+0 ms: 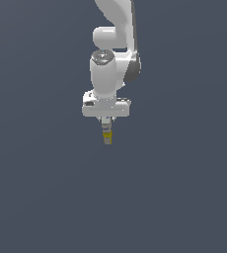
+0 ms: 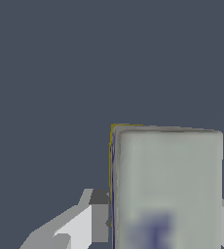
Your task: Pick up the object and move it to a goal position.
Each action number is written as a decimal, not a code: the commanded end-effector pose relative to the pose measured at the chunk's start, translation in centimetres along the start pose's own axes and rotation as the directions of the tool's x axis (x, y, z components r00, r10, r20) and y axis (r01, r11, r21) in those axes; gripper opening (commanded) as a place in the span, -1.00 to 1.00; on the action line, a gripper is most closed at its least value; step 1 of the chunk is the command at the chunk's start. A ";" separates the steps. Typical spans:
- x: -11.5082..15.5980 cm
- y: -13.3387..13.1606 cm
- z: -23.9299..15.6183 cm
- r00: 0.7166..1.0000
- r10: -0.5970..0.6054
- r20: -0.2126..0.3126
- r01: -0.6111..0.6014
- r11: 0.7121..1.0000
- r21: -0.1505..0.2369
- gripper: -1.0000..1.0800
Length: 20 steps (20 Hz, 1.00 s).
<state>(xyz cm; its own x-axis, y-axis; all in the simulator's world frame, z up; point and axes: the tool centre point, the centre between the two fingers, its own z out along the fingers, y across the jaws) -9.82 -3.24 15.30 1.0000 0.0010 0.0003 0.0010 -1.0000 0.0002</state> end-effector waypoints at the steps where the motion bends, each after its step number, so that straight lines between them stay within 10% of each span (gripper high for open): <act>1: 0.2 -0.2 -0.2 1.000 0.000 0.000 0.000 1.000 0.000 -1.00; 20: 8.3 -5.2 -6.2 1.000 0.000 0.000 0.000 1.000 0.000 -1.00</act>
<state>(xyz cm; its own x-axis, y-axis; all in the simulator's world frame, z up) -2.37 1.42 20.84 1.0000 0.0016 0.0007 0.0016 -1.0000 0.0002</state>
